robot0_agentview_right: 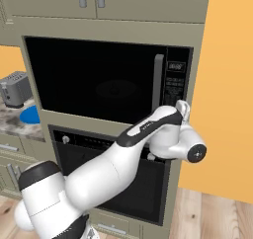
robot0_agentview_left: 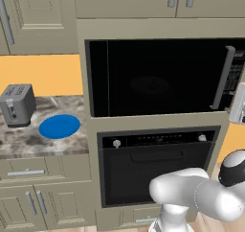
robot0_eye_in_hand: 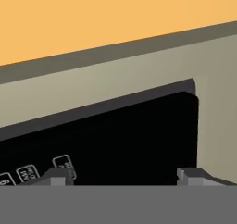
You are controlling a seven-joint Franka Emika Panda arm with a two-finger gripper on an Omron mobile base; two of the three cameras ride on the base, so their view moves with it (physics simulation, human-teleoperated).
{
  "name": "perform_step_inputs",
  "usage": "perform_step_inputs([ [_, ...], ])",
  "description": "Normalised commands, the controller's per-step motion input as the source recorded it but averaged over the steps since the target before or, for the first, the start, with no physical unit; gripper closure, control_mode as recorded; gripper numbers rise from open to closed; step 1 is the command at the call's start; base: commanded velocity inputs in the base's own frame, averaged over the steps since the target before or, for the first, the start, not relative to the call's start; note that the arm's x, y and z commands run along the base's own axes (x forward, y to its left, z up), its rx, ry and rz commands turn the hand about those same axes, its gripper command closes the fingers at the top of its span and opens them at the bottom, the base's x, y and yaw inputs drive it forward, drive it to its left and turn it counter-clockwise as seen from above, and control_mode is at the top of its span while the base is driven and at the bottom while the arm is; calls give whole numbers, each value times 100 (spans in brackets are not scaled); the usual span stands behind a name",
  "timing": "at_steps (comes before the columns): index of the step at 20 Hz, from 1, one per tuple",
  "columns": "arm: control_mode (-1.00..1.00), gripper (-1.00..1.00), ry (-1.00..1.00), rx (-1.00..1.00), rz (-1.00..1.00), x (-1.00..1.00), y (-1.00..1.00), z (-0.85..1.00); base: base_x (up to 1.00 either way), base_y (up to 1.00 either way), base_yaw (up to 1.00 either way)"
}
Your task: Pick the mushroom from the counter and place it in the microwave. Then turn on the microwave.
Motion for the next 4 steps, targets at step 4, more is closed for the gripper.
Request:
perform_step_inputs([
  [4, -100, -100, 0, 3, 0, 14, 0, -18, 0, 0, 0],
])
